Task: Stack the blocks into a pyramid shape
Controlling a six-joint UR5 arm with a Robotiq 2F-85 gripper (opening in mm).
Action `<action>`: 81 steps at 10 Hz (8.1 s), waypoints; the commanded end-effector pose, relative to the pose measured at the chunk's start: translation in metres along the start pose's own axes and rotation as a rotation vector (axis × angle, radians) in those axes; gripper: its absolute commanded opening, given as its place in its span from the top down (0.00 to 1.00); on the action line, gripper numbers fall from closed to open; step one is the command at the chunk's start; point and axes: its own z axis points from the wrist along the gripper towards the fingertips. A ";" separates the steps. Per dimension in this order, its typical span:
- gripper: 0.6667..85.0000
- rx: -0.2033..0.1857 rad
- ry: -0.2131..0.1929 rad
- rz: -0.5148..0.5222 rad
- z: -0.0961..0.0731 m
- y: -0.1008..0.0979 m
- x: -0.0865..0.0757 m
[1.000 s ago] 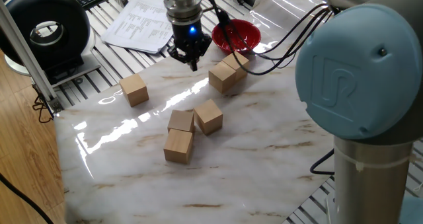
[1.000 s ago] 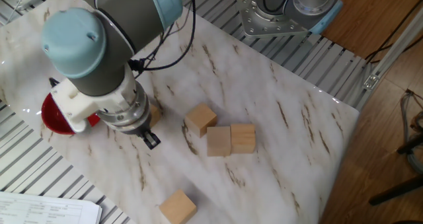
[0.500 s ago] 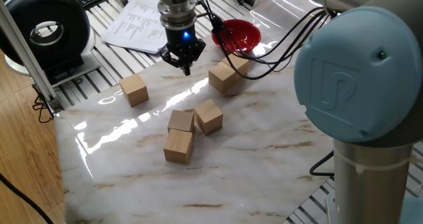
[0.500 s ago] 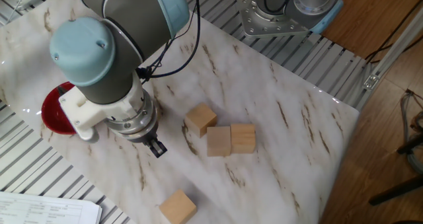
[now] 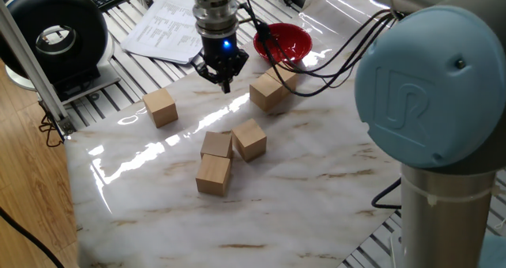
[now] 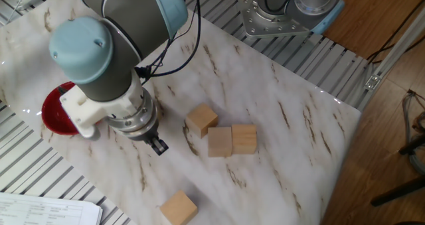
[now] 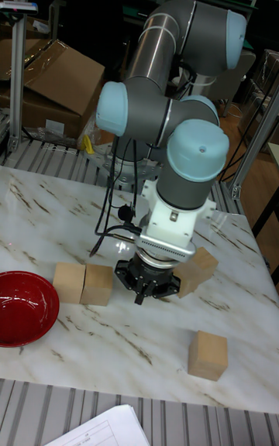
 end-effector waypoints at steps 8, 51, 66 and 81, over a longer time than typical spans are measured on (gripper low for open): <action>0.99 -0.018 0.014 -0.039 0.020 -0.038 0.026; 0.99 -0.129 -0.073 -0.075 -0.021 0.062 -0.053; 0.99 -0.039 -0.073 -0.115 -0.011 0.035 -0.081; 0.99 -0.071 -0.349 -0.221 -0.026 0.051 -0.148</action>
